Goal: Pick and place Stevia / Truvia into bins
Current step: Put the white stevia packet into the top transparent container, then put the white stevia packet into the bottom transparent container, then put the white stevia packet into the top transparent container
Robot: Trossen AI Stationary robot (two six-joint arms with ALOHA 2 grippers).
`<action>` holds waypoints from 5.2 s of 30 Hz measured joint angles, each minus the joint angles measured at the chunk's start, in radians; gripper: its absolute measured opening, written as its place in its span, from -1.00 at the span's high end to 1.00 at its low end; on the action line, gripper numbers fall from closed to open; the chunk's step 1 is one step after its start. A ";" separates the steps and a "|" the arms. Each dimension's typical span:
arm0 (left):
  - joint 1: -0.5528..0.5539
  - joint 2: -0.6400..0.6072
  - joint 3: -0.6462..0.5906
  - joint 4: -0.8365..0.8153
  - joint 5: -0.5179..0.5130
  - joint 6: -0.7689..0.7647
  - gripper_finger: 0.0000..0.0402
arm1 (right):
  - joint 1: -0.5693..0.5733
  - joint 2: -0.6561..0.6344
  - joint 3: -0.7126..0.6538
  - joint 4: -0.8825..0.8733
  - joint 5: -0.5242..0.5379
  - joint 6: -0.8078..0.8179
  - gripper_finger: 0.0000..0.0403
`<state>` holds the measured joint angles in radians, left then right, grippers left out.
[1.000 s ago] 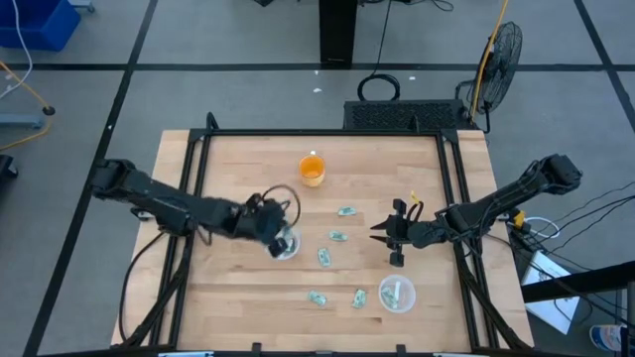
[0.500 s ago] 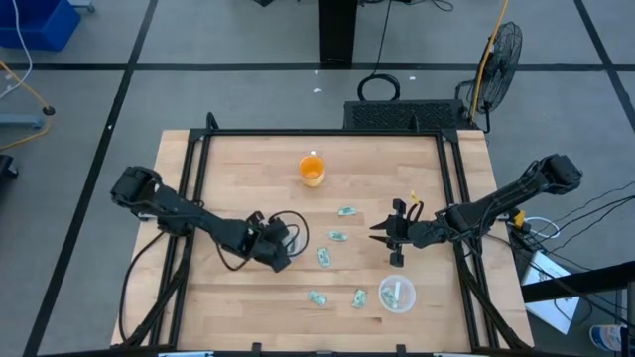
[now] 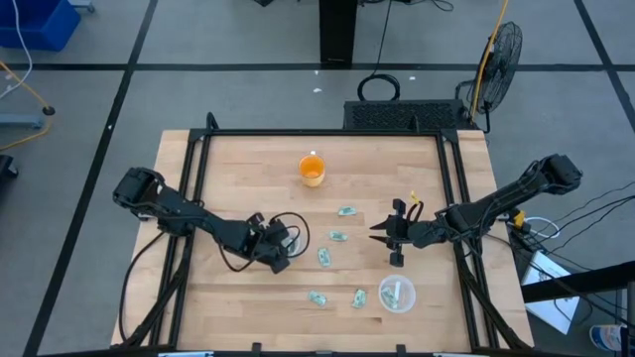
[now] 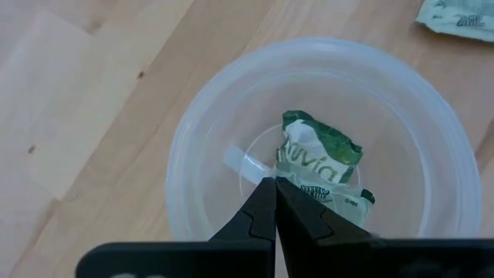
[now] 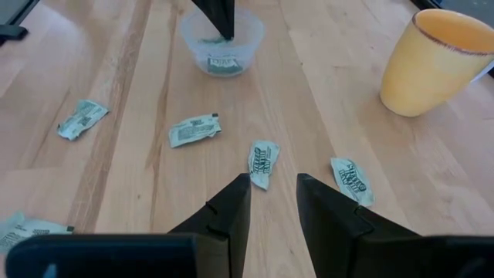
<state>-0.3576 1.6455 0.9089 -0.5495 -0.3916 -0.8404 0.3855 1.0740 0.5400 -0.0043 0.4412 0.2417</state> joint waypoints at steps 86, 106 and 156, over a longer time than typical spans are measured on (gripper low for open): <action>0.036 -0.290 0.002 0.132 -0.088 0.207 0.72 | -0.294 0.388 -0.001 0.406 -0.177 -0.178 0.99; 0.036 -0.290 0.002 0.135 -0.114 0.208 0.72 | 0.480 0.114 0.029 0.052 -0.024 -0.075 1.00; 0.038 -0.290 0.001 0.141 -0.117 0.208 0.72 | 0.367 0.305 0.090 -0.086 -0.260 -0.046 0.56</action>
<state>-0.3199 1.3552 0.9100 -0.4080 -0.5083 -0.6320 0.7523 1.3788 0.6299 -0.0902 0.1810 0.1959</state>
